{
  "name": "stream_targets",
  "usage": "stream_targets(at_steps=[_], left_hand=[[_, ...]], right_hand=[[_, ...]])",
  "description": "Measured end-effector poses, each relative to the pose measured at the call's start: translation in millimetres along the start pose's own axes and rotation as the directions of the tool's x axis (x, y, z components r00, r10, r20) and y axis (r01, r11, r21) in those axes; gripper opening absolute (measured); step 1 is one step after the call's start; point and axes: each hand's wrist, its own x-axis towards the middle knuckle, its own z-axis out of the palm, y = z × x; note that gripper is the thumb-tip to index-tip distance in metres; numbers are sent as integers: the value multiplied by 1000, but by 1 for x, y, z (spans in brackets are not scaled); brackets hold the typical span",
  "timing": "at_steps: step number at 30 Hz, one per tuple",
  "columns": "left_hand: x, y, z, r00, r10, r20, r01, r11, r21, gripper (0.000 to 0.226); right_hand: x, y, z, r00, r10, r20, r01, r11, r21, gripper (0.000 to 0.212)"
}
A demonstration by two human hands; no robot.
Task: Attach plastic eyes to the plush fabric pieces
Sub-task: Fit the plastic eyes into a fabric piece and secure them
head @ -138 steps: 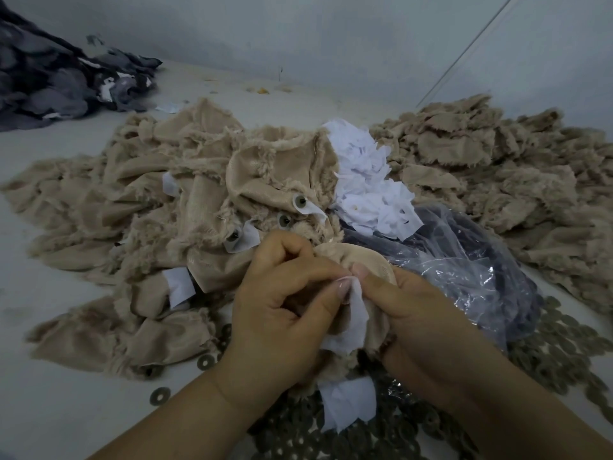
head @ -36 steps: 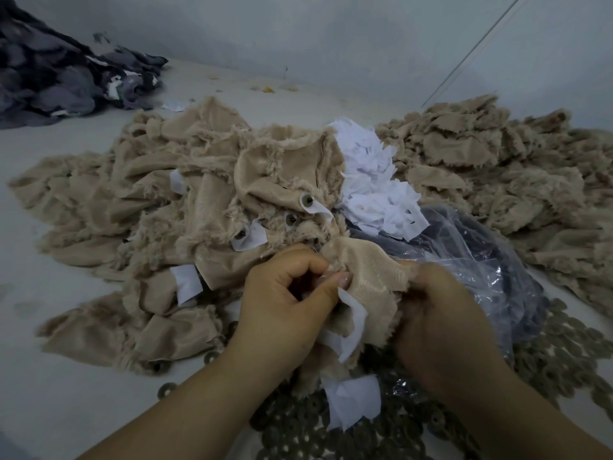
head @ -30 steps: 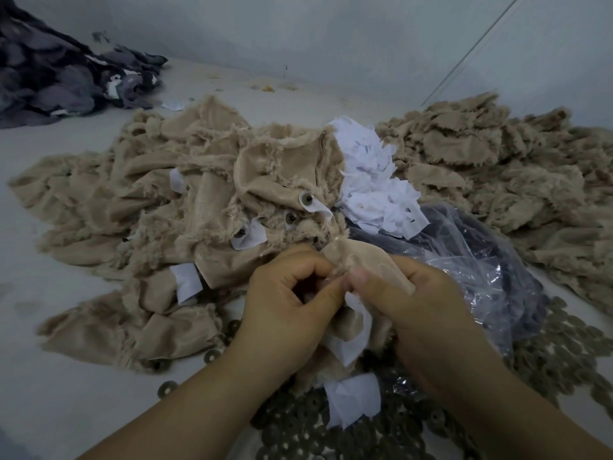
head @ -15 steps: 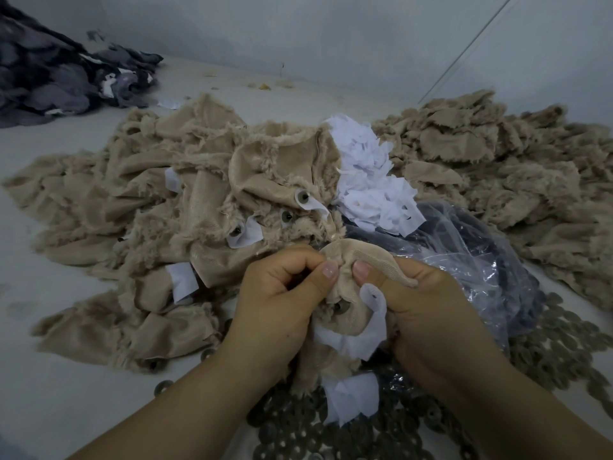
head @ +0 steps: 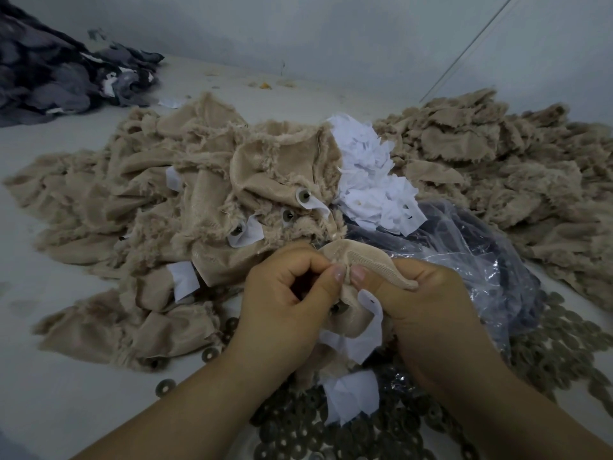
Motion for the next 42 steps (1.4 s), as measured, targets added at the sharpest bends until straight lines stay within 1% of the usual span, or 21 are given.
stream_targets(at_steps=[4,11,16,19,21,22,24,25,27,29,33,36,39,42], left_hand=[[0,2,2,1000,25,-1,-25,998,60,20],[-2,6,1,998,49,26,-51,995,89,20],[-1,8,2,999,37,30,-40,995,92,19],[-1,6,2,998,55,32,-59,989,136,17],[0,7,1,994,110,-1,-107,971,212,13],[1,7,0,987,163,-16,-152,948,279,13],[0,6,0,959,283,26,-271,884,382,11],[0,5,1,946,320,55,-316,866,388,7],[-2,3,2,937,342,74,-344,861,374,5],[-3,2,2,951,307,46,-302,879,368,5],[-2,3,0,975,223,-6,-207,912,353,10],[-1,6,0,989,148,-4,-141,950,277,13],[-1,8,-1,997,78,-12,-74,979,190,8],[-2,10,0,995,98,-3,-96,978,187,8]], right_hand=[[1,2,-1,1000,-22,-11,21,999,-31,27],[1,4,-1,998,-25,-60,25,1000,6,28],[1,4,0,996,-21,-90,22,1000,6,13],[0,4,-1,997,-7,-77,10,1000,30,21],[0,3,0,997,-21,-79,22,1000,13,17],[0,3,0,996,-27,-83,27,1000,2,14],[-1,2,0,996,-36,-83,35,999,-13,11],[-1,2,-1,996,-44,-76,43,999,-23,13],[-1,0,0,997,-54,-60,52,998,-36,23],[-2,-1,1,997,-54,-46,52,998,-42,25],[0,1,0,1000,-15,-11,15,1000,-10,13],[-1,-1,-1,999,36,7,-36,999,19,23],[-1,-2,-1,999,40,15,-41,997,60,10],[0,1,-2,1000,-5,-29,6,1000,29,30]])
